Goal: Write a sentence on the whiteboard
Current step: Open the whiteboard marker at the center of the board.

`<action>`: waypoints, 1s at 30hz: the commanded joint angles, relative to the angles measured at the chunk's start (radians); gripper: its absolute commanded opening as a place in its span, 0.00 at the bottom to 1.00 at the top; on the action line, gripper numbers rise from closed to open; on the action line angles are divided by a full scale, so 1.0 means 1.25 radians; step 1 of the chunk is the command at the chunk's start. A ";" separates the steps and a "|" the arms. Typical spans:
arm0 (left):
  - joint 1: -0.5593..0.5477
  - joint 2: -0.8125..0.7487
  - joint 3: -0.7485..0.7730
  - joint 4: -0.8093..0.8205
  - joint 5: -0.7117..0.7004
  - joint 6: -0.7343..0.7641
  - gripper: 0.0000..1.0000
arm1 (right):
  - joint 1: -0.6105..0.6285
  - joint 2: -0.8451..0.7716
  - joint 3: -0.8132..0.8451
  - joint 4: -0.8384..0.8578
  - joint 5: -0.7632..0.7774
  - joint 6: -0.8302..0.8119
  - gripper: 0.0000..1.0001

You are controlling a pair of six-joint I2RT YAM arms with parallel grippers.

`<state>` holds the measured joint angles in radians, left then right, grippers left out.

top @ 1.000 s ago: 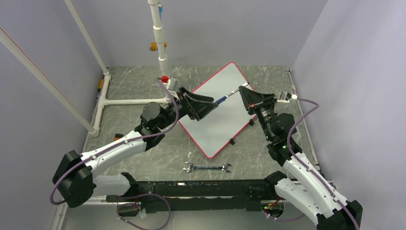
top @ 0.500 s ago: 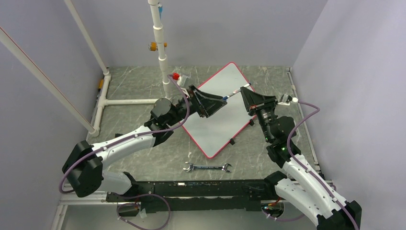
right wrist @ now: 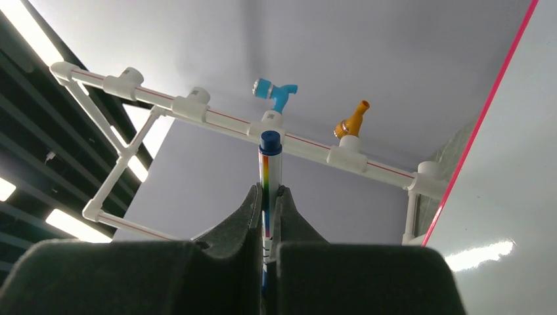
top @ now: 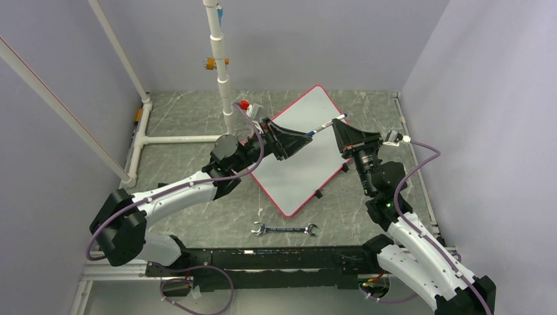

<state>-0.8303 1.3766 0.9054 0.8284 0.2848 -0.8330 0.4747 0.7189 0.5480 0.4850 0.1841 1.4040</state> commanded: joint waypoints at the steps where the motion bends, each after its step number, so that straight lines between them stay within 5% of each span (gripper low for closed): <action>1: -0.005 0.007 0.036 0.059 -0.018 -0.006 0.33 | 0.002 -0.006 -0.004 0.059 -0.003 0.004 0.00; 17: -0.005 0.037 0.063 0.056 -0.017 -0.016 0.16 | 0.003 -0.033 -0.026 0.049 0.001 0.008 0.00; 26: -0.005 0.048 0.062 0.056 -0.006 -0.032 0.38 | 0.003 -0.029 -0.025 0.060 0.019 0.005 0.00; 30: -0.005 0.045 0.063 0.055 -0.001 -0.030 0.33 | 0.002 -0.024 -0.023 0.057 0.014 0.009 0.00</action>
<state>-0.8318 1.4372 0.9451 0.8497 0.2653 -0.8604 0.4747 0.6899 0.5072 0.4988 0.2039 1.4044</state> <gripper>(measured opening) 0.364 0.040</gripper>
